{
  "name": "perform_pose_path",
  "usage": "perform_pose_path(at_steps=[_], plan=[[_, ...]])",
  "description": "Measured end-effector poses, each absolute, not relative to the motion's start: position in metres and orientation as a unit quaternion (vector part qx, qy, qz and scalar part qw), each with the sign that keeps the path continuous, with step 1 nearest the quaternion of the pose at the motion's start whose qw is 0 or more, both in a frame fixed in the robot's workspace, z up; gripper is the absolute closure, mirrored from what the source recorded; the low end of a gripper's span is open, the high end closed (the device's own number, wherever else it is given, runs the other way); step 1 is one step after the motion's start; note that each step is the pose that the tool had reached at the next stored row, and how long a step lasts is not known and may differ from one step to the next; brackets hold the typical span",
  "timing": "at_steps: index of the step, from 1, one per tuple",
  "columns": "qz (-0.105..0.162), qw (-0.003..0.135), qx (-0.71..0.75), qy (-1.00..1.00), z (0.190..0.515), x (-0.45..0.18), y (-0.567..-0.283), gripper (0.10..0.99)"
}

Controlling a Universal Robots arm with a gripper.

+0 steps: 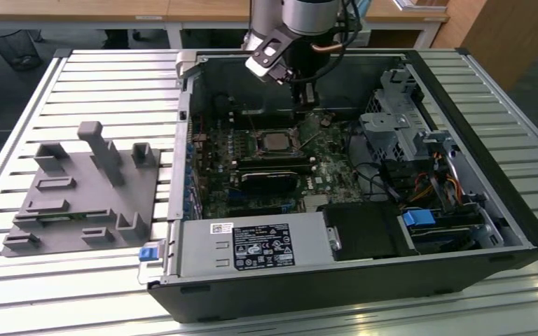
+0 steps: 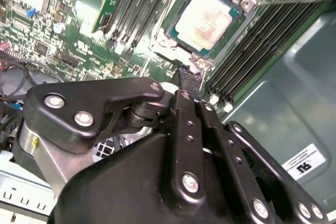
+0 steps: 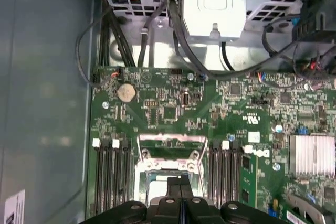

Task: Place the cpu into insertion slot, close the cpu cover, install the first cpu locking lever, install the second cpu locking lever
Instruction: 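Close the cpu cover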

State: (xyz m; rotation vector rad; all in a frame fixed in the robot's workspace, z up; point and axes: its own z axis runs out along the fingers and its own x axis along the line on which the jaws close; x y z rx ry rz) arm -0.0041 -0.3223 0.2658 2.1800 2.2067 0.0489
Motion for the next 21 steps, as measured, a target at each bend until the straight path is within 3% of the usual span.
perform_pose_path(at_steps=[21], plan=[[0.014,0.018,0.700,0.713,0.261,0.025,-0.317,0.965]])
